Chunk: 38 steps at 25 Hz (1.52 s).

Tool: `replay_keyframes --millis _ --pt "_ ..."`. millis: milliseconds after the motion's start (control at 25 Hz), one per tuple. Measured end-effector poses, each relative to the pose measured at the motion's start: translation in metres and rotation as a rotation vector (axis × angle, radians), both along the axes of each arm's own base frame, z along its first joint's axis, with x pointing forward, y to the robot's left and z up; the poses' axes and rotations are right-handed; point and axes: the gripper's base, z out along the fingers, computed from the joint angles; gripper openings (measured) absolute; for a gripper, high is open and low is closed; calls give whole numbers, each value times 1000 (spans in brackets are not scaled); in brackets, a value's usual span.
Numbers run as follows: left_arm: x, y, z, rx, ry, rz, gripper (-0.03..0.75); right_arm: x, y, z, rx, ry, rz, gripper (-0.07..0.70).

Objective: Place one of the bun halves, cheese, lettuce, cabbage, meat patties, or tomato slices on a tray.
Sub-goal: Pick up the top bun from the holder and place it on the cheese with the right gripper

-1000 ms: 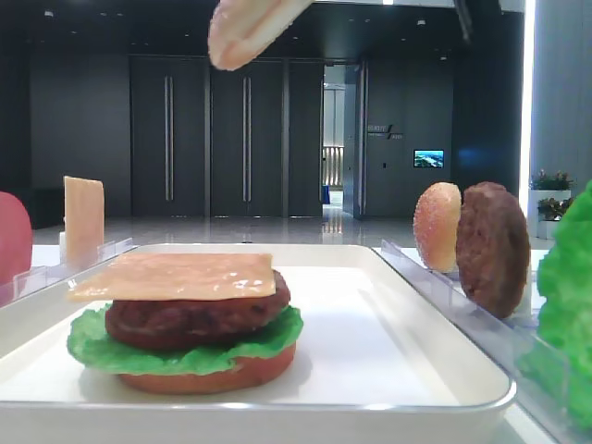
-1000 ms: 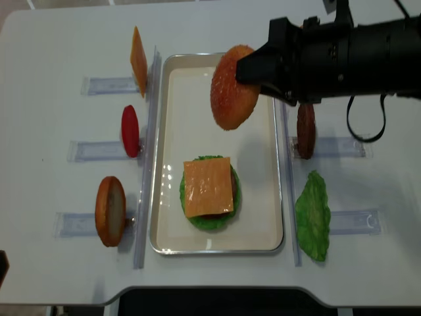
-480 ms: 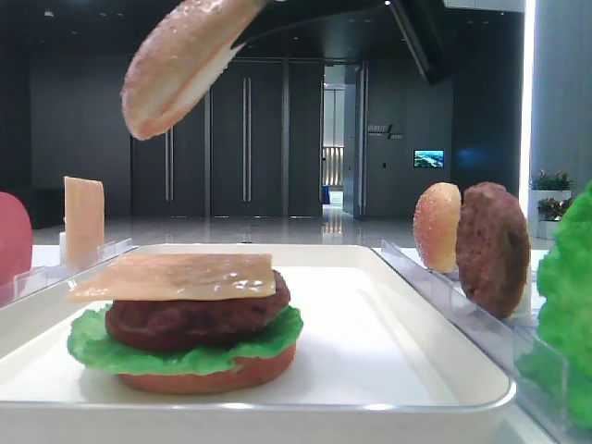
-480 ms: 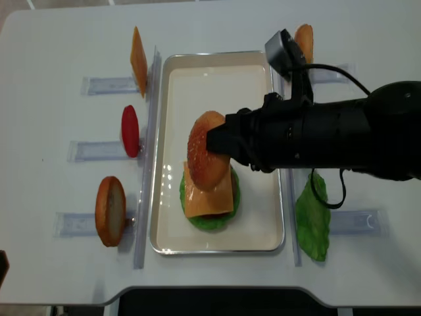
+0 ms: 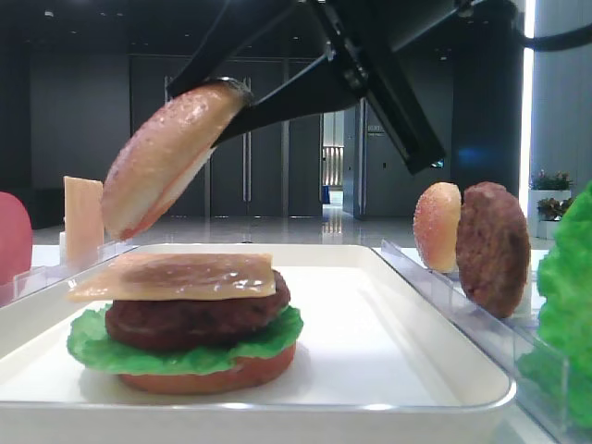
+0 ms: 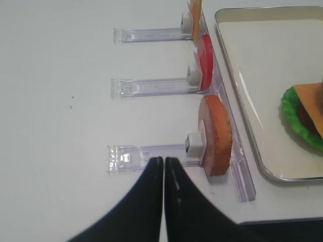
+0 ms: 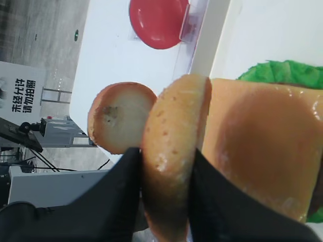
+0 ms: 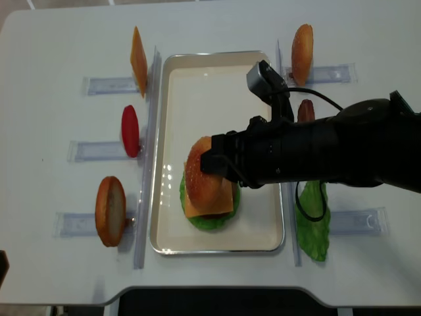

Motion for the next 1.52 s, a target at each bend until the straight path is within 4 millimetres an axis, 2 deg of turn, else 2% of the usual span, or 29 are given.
replay_keyframes --millis 680,960,1520 --pt "0 0 0 0 0 0 0 3 -1 -4 -28 -20 -9 200" --pt "0 0 0 0 0 0 0 9 8 -11 -19 4 13 200" --pt "0 0 0 0 0 0 0 10 10 -13 -19 14 20 200"
